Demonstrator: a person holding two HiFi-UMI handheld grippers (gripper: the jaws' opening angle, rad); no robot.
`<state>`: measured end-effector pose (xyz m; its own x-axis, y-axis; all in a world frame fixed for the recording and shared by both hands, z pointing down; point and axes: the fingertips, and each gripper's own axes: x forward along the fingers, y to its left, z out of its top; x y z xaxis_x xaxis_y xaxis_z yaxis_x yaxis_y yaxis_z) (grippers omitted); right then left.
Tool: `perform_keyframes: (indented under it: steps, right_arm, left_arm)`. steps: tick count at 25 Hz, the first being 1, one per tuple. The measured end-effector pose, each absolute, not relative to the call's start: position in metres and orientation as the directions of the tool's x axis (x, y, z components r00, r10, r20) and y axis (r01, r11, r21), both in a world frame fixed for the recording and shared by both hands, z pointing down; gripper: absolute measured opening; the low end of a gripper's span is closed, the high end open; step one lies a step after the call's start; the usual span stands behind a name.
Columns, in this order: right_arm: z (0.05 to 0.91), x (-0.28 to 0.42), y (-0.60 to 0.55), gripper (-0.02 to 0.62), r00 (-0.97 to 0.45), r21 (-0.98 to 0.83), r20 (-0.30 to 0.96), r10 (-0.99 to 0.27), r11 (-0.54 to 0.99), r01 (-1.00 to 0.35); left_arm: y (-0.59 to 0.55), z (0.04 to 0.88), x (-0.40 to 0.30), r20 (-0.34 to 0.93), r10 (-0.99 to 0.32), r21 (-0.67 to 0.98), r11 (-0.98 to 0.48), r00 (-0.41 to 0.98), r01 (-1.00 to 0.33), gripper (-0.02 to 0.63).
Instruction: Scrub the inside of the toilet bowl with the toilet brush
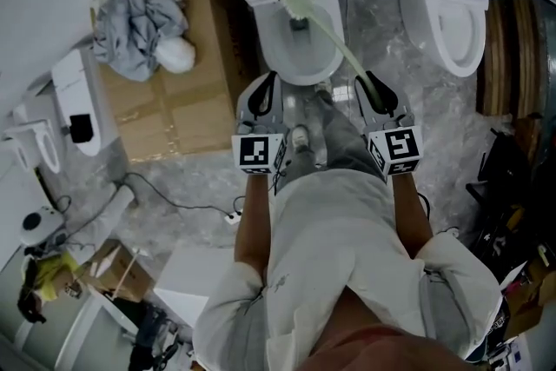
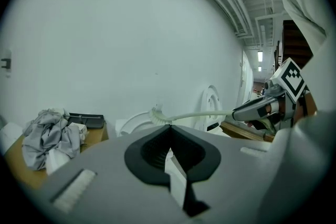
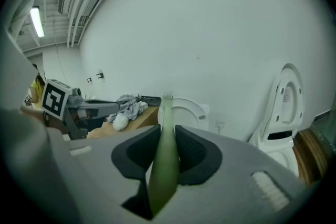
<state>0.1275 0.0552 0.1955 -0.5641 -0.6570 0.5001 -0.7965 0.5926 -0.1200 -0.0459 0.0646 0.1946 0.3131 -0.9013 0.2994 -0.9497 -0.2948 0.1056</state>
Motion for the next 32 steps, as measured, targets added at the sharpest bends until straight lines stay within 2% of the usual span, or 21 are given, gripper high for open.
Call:
perform_keyframes:
  steps: [10, 23, 32]
  right_arm:
    - [0.256, 0.129, 0.007, 0.092, -0.6, -0.179, 0.555, -0.577, 0.621, -0.763]
    - [0.353, 0.133, -0.01, 0.092, -0.571, -0.209, 0.672, -0.472, 0.618, -0.758]
    - [0.416, 0.135, -0.007, 0.092, -0.526, -0.211, 0.73, -0.437, 0.587, -0.781]
  left_arm:
    - [0.018, 0.259, -0.041, 0.386, -0.882, 0.127, -0.238, 0.269, -0.963, 0.017]
    - [-0.004, 0.347, -0.04, 0.48, -0.834, 0.167, -0.219, 0.273, -0.961, 0.017]
    - [-0.005, 0.387, -0.043, 0.477, -0.823, 0.195, -0.243, 0.308, -0.95, 0.017]
